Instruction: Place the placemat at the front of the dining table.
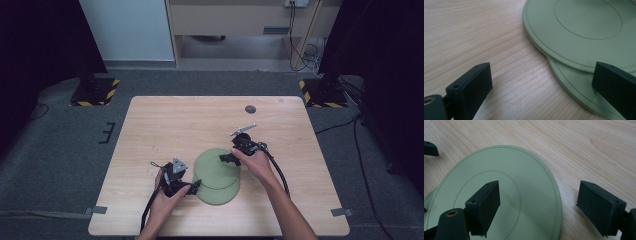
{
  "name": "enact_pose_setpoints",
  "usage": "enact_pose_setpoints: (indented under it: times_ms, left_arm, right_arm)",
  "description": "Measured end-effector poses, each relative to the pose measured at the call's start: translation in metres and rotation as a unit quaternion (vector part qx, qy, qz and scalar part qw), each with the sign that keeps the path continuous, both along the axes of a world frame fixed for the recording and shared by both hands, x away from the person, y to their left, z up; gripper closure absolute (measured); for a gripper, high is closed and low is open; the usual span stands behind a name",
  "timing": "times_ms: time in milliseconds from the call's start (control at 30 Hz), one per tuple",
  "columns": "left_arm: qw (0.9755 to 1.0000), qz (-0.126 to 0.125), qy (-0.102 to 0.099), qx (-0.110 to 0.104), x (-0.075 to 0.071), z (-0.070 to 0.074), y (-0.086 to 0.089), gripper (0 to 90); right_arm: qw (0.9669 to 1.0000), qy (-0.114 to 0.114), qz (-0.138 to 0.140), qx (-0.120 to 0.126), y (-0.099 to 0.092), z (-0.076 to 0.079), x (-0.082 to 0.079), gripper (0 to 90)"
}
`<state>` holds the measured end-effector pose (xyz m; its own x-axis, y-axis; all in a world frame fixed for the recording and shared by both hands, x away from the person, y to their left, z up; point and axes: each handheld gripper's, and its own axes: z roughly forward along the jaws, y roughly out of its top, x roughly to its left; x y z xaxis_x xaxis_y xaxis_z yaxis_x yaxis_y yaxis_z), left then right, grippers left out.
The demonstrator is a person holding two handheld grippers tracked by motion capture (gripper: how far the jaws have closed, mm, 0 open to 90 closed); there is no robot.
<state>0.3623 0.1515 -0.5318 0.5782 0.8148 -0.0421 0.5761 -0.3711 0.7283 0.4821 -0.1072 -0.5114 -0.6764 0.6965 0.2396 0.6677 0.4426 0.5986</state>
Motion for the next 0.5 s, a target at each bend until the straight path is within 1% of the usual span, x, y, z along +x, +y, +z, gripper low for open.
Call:
enact_pose_setpoints:
  times_ms: [133,233,433,500]
  left_arm:
    - [1.0,-0.006,-0.003,0.001,-0.0014,-0.0001,-0.0047,2.2]
    - [1.0,-0.004,-0.005,0.004,-0.0028,0.0004,-0.0065,2.3]
    - [0.9999,-0.008,-0.008,0.006,-0.0058,0.0007,-0.0091,2.8]
    - [0.9999,-0.006,-0.01,0.008,-0.0056,0.0005,-0.01,2.2]
  right_arm:
    - [1.0,0.006,0.005,0.001,0.0017,-0.0032,0.0007,18.9]
    - [0.9999,0.011,0.009,-0.003,0.0011,-0.0062,0.0004,18.9]
    - [0.9999,0.012,0.013,-0.003,0.0014,-0.0063,-0.0002,19.5]
    - [0.9998,0.012,0.015,0.001,0.0026,-0.0067,-0.0006,19.7]
